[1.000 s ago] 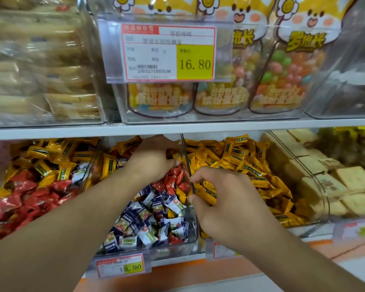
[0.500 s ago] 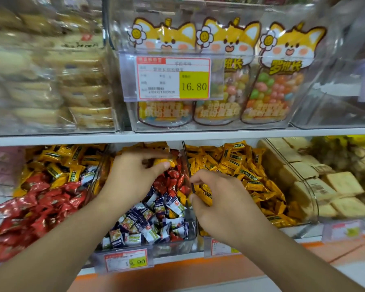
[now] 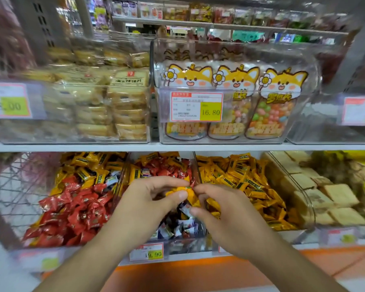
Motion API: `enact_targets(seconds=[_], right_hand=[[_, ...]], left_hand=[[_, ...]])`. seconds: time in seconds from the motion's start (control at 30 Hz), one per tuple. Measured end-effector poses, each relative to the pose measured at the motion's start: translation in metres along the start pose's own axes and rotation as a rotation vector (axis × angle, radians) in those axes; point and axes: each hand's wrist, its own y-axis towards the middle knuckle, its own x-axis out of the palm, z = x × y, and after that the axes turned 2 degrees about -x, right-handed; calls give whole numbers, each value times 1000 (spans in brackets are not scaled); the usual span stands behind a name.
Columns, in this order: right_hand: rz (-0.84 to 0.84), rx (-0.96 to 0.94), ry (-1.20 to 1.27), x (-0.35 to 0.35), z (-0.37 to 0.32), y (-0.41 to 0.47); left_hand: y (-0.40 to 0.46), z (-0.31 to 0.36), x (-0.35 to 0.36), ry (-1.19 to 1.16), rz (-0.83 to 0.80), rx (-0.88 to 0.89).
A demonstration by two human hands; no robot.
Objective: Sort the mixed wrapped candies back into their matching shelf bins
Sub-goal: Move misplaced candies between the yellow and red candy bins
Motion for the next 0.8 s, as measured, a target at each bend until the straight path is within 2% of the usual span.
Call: enact_targets(seconds=[0.1, 0.23, 0.4, 0.5, 0.6, 0.7, 0.8], right_hand=[[37, -16, -25, 1, -1, -2], [139, 57, 14, -4, 4, 5], [96, 58, -60, 8, 4, 7], [138, 62, -40, 8, 6, 12], [77, -2, -26, 4, 4, 13], [88, -62, -88, 1, 2, 11], [184, 57, -201, -13, 14, 11]], left_hand=[[1, 1, -2, 28, -33, 7], [10, -5, -4, 119, -24, -14], [19, -14, 0, 166, 1, -51], [24, -16, -3, 87, -35, -68], [22, -11, -4, -19, -95, -85], [16, -7, -1, -38, -111, -86], [17, -12, 0, 13, -74, -73]])
